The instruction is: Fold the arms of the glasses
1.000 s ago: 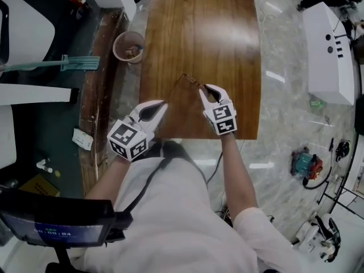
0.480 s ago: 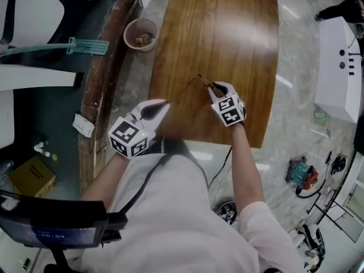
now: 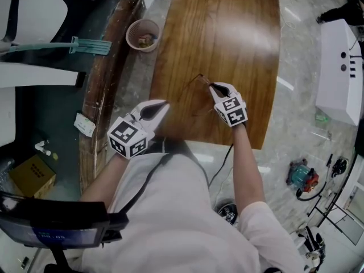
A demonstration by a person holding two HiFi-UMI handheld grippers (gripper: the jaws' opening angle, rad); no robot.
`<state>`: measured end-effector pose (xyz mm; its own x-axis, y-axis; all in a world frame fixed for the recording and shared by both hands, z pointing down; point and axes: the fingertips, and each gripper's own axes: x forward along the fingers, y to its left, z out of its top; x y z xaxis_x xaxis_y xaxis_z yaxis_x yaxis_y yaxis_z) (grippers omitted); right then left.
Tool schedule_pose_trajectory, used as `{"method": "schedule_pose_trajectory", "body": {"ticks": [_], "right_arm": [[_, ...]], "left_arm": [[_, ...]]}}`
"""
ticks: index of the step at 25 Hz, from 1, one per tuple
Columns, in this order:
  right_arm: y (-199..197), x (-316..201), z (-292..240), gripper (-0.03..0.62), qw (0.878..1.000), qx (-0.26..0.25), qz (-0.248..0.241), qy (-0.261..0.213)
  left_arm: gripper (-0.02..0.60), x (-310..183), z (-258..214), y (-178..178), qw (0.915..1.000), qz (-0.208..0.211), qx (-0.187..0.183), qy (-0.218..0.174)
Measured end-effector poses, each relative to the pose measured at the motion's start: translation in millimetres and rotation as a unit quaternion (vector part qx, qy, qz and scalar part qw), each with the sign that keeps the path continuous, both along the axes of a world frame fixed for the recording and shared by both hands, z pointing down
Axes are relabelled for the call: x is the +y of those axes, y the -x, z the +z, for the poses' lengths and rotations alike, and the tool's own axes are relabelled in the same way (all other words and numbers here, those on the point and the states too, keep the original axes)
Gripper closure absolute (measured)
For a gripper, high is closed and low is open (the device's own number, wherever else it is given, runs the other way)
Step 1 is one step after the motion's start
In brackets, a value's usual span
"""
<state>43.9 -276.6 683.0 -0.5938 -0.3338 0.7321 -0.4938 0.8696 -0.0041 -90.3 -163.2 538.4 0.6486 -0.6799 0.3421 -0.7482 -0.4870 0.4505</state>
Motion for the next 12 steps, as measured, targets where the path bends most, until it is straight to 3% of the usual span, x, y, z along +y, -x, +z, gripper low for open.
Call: {"method": "schedule_pose_trajectory", "body": {"ticks": [6,12], "right_arm": [[-5,8,-42,0.563,0.992,-0.106,0.071,0.005],[-34,22,-108,0.563,0.953,-0.244,0.179,-0.003]], "left_arm": [[0.576,3,-15,14,0.9999,-0.006,0.002,-0.016],[0.577,14,-31,5,0.9993,0.022,-0.001,-0.032]]}}
